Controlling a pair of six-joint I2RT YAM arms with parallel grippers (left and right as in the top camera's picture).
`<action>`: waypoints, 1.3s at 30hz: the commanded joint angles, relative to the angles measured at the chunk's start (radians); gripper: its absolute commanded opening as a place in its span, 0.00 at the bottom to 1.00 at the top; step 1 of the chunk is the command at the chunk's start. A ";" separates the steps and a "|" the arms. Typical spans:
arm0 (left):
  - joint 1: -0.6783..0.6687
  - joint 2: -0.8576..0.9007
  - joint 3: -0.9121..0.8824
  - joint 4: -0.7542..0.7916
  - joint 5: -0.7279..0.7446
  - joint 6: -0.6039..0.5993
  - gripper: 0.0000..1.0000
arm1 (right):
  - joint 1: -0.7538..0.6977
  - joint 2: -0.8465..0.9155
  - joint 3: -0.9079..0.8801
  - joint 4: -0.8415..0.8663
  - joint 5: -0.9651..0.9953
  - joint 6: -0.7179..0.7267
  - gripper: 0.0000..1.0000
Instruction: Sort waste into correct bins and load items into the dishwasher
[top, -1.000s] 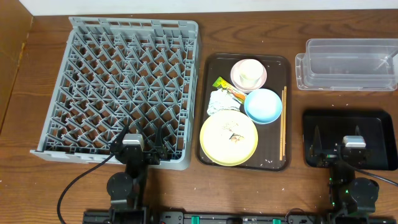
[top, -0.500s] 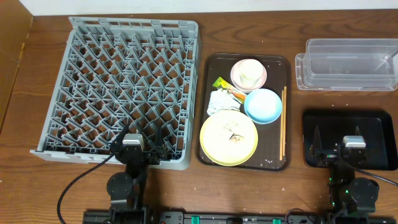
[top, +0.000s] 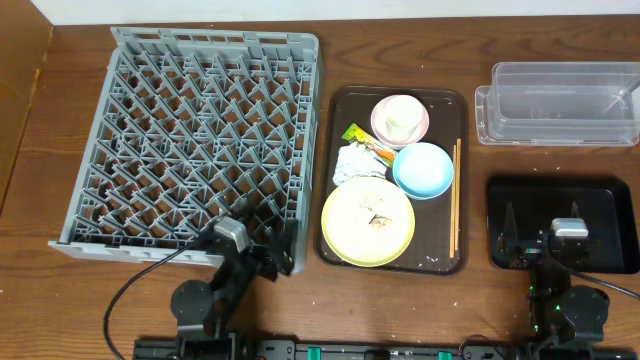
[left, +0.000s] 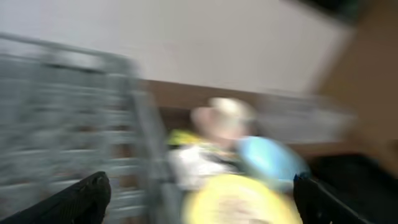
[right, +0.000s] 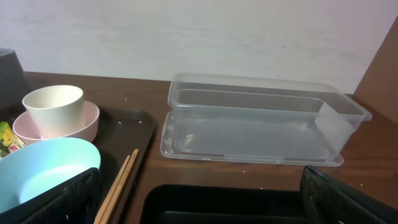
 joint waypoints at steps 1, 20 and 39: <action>-0.003 -0.006 -0.010 0.084 0.315 -0.224 0.95 | 0.010 -0.005 -0.001 -0.004 -0.001 0.013 0.99; 0.028 0.232 0.321 0.219 0.252 -0.257 0.95 | 0.010 -0.005 -0.001 -0.004 -0.001 0.013 0.99; -0.219 1.075 1.361 -1.237 -0.477 0.247 0.95 | 0.010 -0.005 -0.001 -0.004 -0.001 0.013 0.99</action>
